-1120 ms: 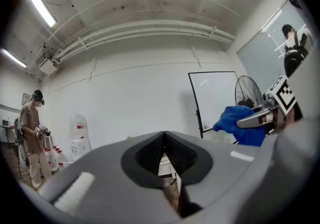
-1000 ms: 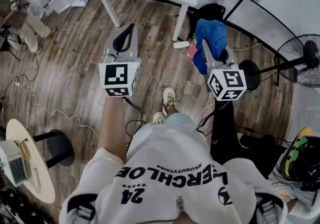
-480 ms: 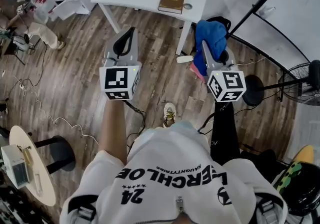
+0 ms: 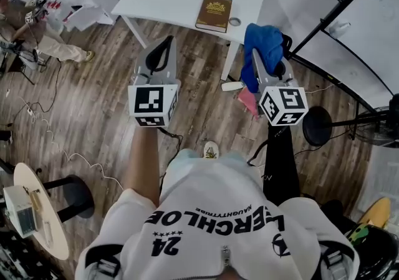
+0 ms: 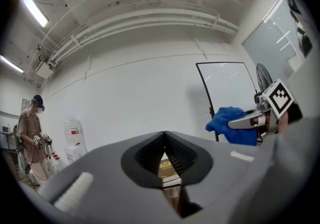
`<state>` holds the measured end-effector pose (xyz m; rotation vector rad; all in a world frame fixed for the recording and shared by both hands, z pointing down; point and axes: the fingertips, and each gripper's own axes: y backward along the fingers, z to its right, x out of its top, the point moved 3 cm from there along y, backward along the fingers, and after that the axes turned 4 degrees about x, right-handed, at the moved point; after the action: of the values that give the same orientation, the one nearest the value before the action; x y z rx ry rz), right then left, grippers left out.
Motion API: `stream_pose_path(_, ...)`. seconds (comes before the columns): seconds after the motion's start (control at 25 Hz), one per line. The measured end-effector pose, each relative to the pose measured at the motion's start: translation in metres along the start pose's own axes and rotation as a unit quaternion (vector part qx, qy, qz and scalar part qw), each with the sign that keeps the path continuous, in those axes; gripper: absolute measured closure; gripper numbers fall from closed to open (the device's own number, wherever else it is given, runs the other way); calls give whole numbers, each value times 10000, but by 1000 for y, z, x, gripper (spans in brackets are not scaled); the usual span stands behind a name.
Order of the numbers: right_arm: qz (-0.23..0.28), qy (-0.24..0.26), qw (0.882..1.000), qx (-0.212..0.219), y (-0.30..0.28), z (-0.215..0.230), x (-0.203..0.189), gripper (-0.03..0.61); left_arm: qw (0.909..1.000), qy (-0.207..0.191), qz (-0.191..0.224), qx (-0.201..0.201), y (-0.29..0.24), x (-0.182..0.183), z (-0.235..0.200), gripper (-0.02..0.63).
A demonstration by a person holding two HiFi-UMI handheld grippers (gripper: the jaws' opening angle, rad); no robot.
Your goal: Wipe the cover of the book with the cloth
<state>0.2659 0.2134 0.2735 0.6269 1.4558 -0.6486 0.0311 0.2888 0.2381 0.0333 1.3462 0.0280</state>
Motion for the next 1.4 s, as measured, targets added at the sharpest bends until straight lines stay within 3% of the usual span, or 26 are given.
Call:
stream_pose_path(0.56, -74, 170, 9998, 8, -96, 38, 1, 471, 9999, 74, 75, -109, -103, -17, -39, 555)
stream_pose_path(0.72, -155, 214, 9996, -134, -141, 53, -7, 470, 9984, -171, 258, -480, -155, -25, -47, 555)
stream_pose_path(1.08, -375, 115, 9981, -472, -273, 86, -7, 469, 9881, -157, 654, -1386, -298, -41, -88, 555)
stream_pose_path(1.2, -370, -129, 9961, -795, -311, 99, -8, 469, 9810, -67, 793, -1769, -339, -49, -99, 555)
stream_pose_path(1.4, -410, -605, 9911, -1111, -356, 117, -22, 471, 9753, 131, 672, -2101, -394, -75, -116, 555)
